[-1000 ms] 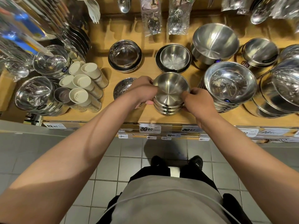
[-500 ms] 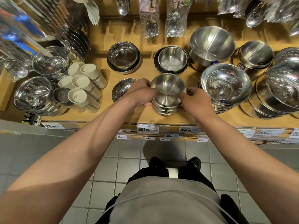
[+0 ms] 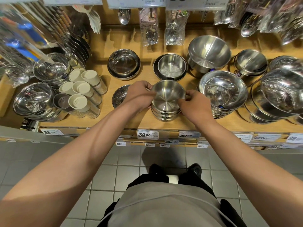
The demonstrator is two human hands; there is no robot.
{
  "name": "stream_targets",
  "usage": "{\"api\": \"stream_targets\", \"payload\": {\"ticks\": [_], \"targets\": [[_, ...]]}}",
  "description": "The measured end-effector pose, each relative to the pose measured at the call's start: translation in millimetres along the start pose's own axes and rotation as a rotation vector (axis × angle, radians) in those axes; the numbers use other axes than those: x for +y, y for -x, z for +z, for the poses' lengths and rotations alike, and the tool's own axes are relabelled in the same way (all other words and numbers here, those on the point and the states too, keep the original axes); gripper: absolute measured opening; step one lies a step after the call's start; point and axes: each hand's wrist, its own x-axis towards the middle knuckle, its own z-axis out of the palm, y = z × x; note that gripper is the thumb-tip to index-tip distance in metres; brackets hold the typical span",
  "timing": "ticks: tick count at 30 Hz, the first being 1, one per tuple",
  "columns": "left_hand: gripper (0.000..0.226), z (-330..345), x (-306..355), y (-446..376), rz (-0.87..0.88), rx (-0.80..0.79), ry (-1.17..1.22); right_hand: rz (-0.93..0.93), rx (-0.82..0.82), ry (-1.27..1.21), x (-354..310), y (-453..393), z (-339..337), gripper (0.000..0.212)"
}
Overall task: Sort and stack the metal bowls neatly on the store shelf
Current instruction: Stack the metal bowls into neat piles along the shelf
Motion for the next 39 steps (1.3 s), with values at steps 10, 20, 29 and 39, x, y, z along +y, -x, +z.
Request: {"api": "stream_targets", "payload": {"ticks": [10, 20, 29, 39], "targets": [[0.012, 0, -5, -2, 0.031, -0.007, -0.022, -0.033, 0.023, 0.142, -8, 3, -5, 0.012], [0.014, -20, 2, -15, 0.134, 0.041, 0.005, 0.0, 0.017, 0.034, -18, 13, -36, 0.031], [0.024, 4, 50, -93, 0.106, -0.016, -0.16, -0.016, 0.089, -0.291, -11, -4, -69, 0.03], [0.046, 39, 60, -148, 0.003, 0.023, -0.655, -0.012, 0.06, -0.399, 10, -29, -74, 0.021]]}}
